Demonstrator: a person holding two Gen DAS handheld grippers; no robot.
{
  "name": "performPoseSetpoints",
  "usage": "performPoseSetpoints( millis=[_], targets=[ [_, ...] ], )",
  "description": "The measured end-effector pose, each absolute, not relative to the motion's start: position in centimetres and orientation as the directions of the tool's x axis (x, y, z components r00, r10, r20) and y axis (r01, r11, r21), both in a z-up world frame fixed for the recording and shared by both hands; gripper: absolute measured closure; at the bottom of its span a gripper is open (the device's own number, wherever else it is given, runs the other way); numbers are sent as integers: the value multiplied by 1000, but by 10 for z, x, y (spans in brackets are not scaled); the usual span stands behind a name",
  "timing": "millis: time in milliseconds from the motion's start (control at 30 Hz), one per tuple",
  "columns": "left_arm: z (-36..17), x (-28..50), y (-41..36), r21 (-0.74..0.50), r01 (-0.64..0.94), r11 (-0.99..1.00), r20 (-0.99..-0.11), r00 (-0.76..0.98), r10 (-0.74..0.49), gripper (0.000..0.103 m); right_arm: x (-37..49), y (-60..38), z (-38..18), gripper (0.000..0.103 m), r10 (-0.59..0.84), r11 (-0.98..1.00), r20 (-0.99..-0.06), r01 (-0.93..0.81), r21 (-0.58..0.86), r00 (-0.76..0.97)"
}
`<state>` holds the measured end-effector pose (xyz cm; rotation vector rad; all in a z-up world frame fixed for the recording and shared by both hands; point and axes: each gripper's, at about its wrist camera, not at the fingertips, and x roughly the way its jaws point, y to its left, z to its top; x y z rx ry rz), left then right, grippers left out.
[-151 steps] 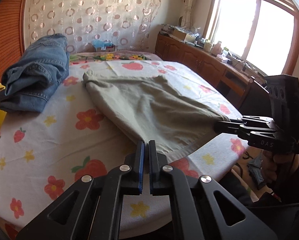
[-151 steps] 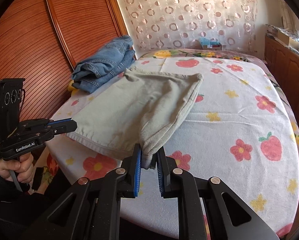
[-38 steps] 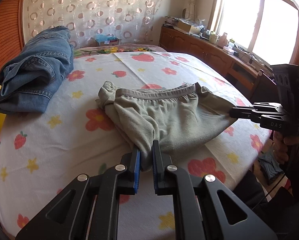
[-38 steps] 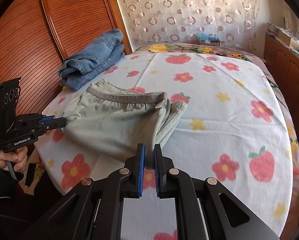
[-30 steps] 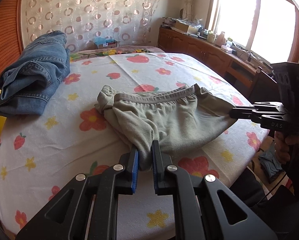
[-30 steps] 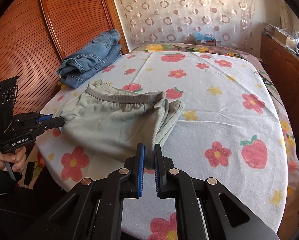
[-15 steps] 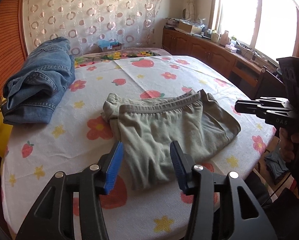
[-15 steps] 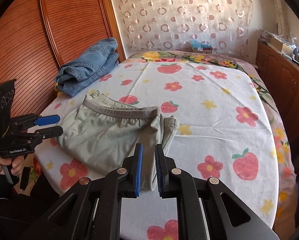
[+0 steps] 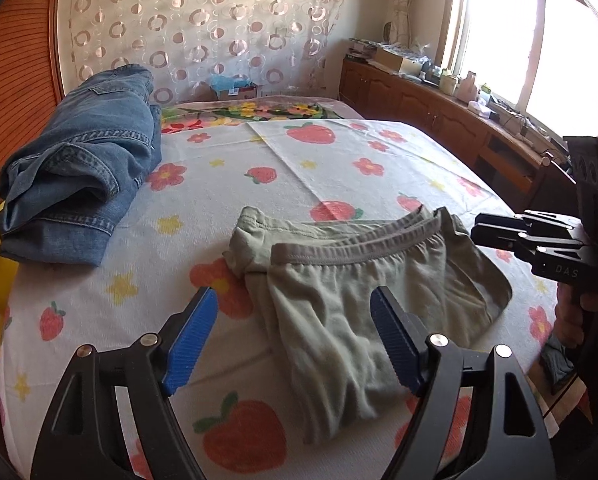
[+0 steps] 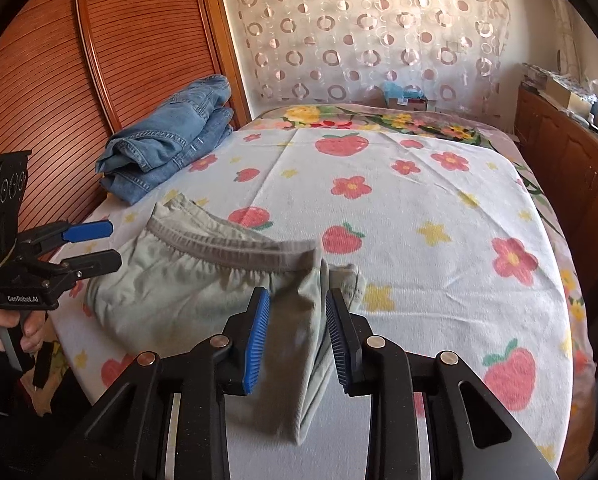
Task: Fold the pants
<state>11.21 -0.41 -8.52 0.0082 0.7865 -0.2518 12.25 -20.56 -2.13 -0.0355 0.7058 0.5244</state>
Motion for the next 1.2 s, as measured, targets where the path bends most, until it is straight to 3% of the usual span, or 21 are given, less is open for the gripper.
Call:
performPoseSetpoints(
  millis=[133, 200, 367, 500, 667, 800, 1067, 1200],
  targets=[
    [-87, 124, -6, -65, 228, 971, -702, 682, -207, 32, 143, -196, -25, 73, 436, 873, -642, -470, 132, 630],
    [-88, 129, -6, -77, 242, 967, -699, 679, -225, 44, 151, -192, -28, 73, 444, 868, -650, -477, 140, 617],
    [-94, 138, -5, -105, 255, 961, -717, 651, -251, 57, 165, -184, -33, 74, 444, 867, -673, -473, 156, 592],
    [-94, 138, -4, -129, 277, 952, -706, 648, -284, 74, 170, -182, -34, 94, 440, 866, -678, -479, 145, 589],
    [-77, 132, -3, -124, 286, 950, -655, 696, -295, 89, 163, -182, -26, 96, 451, 858, -648, -498, 127, 613],
    [-69, 138, -2, -118, 272, 955, -637, 717, -283, 90, 162, -184, -22, 96, 453, 865, -614, -486, 127, 646],
    [-91, 157, -5, -90, 235, 968, -707, 669, -229, 90, 173, -173, -37, 96, 394, 882, -670, -463, 84, 629],
    [-94, 157, -6, -76, 221, 972, -726, 656, -205, 77, 173, -174, -35, 90, 383, 890, -671, -449, 83, 635]
  ],
)
